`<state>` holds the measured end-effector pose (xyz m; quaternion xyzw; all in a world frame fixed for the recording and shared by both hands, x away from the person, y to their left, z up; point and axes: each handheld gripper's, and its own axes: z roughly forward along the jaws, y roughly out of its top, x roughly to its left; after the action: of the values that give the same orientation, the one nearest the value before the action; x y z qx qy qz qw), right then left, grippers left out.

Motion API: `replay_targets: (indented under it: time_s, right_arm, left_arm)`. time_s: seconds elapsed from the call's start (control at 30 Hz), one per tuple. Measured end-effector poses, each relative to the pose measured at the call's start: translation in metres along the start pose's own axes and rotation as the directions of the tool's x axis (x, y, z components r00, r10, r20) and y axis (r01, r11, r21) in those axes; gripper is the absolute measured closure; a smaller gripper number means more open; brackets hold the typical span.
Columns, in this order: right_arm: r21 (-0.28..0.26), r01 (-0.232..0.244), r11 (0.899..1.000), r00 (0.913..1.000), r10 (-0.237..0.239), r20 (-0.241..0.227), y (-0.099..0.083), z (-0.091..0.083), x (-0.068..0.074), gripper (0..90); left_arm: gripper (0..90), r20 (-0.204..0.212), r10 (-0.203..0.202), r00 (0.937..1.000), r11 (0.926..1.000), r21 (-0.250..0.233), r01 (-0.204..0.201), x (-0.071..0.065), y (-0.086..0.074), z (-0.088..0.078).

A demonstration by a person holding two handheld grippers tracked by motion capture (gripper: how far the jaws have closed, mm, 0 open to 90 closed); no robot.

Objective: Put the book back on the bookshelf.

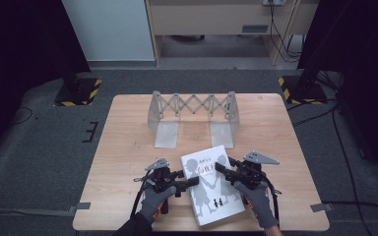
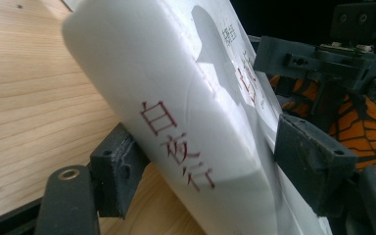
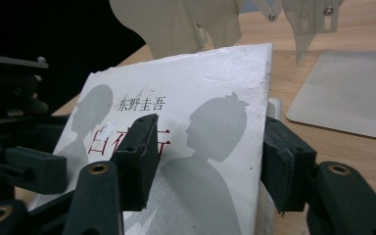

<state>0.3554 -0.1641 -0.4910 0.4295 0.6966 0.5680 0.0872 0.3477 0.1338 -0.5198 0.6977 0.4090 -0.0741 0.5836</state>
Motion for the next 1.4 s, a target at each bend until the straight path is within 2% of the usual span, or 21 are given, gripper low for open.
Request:
replay_targets:
  time_s: [0.17,0.27,0.3,0.33,0.43,0.53,0.57,0.6,0.67,0.77,0.87,0.97,1.0,1.1,1.2,1.23,1.27,1.3,1.33,1.37,1.4]
  right_arm:
    - [-0.002,-0.014,1.0,0.9999,0.014,0.0,0.0,0.001,0.001,50.8]
    - [-0.002,-0.013,1.0,0.9997,0.013,-0.02,0.002,0.001,0.001,51.4]
    - [-0.002,-0.013,1.0,0.9997,0.013,-0.02,0.002,0.001,0.001,51.4]
    - [0.0,-0.01,1.0,0.9991,0.01,-0.041,0.002,0.001,0.002,51.6]
    - [0.009,0.0,1.0,0.9995,0.001,-0.032,0.003,0.002,0.002,50.7]
    - [0.004,-0.031,1.0,0.999,0.031,-0.033,0.003,0.002,-0.002,48.9]
    - [0.006,-0.026,1.0,0.9992,0.026,-0.031,0.003,0.001,-0.003,48.0]
    - [0.004,-0.017,1.0,0.9998,0.017,-0.014,0.004,0.0,-0.004,42.7]
    - [-0.002,0.025,1.0,0.9988,-0.025,0.043,0.003,-0.003,-0.007,42.3]
    - [-0.008,0.011,1.0,0.9971,-0.01,0.075,0.004,-0.01,-0.017,39.4]
    - [-0.026,-0.016,1.0,0.994,0.018,0.108,0.004,-0.017,-0.027,37.0]
    - [-0.021,-0.019,1.0,0.9877,0.022,0.155,0.004,-0.021,-0.034,36.3]
    - [-0.008,0.0,1.0,0.9845,0.002,0.176,0.003,-0.021,-0.036,35.6]
    - [0.048,0.06,0.997,0.9665,-0.07,0.247,0.001,-0.019,-0.039,32.8]
    - [0.069,0.075,0.995,0.9604,-0.09,0.264,-0.001,-0.018,-0.042,31.7]
    - [0.071,0.082,0.994,0.9585,-0.098,0.268,-0.001,-0.018,-0.043,31.2]
    - [0.072,0.084,0.994,0.9558,-0.101,0.276,-0.001,-0.018,-0.043,31.1]
    - [0.073,0.084,0.994,0.9549,-0.101,0.279,-0.001,-0.018,-0.044,30.8]
    - [0.076,0.09,0.993,0.9524,-0.108,0.285,-0.001,-0.018,-0.045,30.4]
    - [0.076,0.094,0.993,0.9496,-0.112,0.293,-0.001,-0.018,-0.045,30.3]
    - [0.076,0.094,0.993,0.9496,-0.112,0.293,-0.001,-0.018,-0.045,30.3]
  left_arm:
    - [22.5,-0.008,-0.012,0.9999,0.9994,0.032,0.012,0.004,0.001,0.006]
    - [21.6,0.042,-0.045,0.9981,0.9982,0.042,0.043,0.007,0.002,0.013]
    - [22.1,0.042,-0.045,0.9981,0.9982,0.042,0.043,0.007,0.002,0.013]
    - [22.6,0.061,-0.056,0.9965,0.9976,0.044,0.054,0.007,0.002,0.016]
    - [25.6,0.065,-0.069,0.9955,0.9969,0.041,0.067,0.007,0.003,0.014]
    - [29.7,0.068,-0.058,0.996,0.9977,0.038,0.056,0.003,0.007,0.012]
    - [31.0,0.064,-0.05,0.9967,0.998,0.042,0.047,0.002,0.008,0.011]
    - [33.4,0.053,-0.033,0.9981,0.9981,0.053,0.03,0.0,0.01,0.01]
    - [34.1,0.047,-0.015,0.9988,0.9986,0.052,0.012,-0.003,0.012,0.009]
    - [37.8,0.056,-0.02,0.9982,0.9994,0.031,0.018,-0.005,0.018,0.004]
    - [40.8,0.038,0.002,0.9993,1.0,0.006,-0.002,-0.007,0.029,-0.003]
    - [45.2,0.031,0.008,0.9995,0.999,-0.044,-0.006,-0.008,0.04,-0.012]
    - [46.5,0.027,0.019,0.9995,0.9984,-0.054,-0.017,-0.009,0.043,-0.015]
    - [49.2,0.0,0.053,0.9986,0.9943,-0.092,-0.053,-0.012,0.054,-0.025]
    - [51.4,-0.043,0.099,0.9941,0.9865,-0.126,-0.104,-0.017,0.063,-0.033]
    - [51.7,-0.043,0.099,0.9941,0.9865,-0.126,-0.104,-0.017,0.063,-0.033]
    - [51.9,-0.083,0.138,0.987,0.9793,-0.138,-0.148,-0.02,0.068,-0.037]
    - [51.9,-0.1,0.156,0.9827,0.9749,-0.144,-0.169,-0.022,0.069,-0.038]
    - [52.0,-0.111,0.172,0.9788,0.9708,-0.149,-0.188,-0.023,0.069,-0.039]
    - [52.0,-0.111,0.172,0.9788,0.9708,-0.149,-0.188,-0.023,0.069,-0.039]
    - [52.0,-0.115,0.189,0.9753,0.9675,-0.149,-0.205,-0.024,0.069,-0.039]
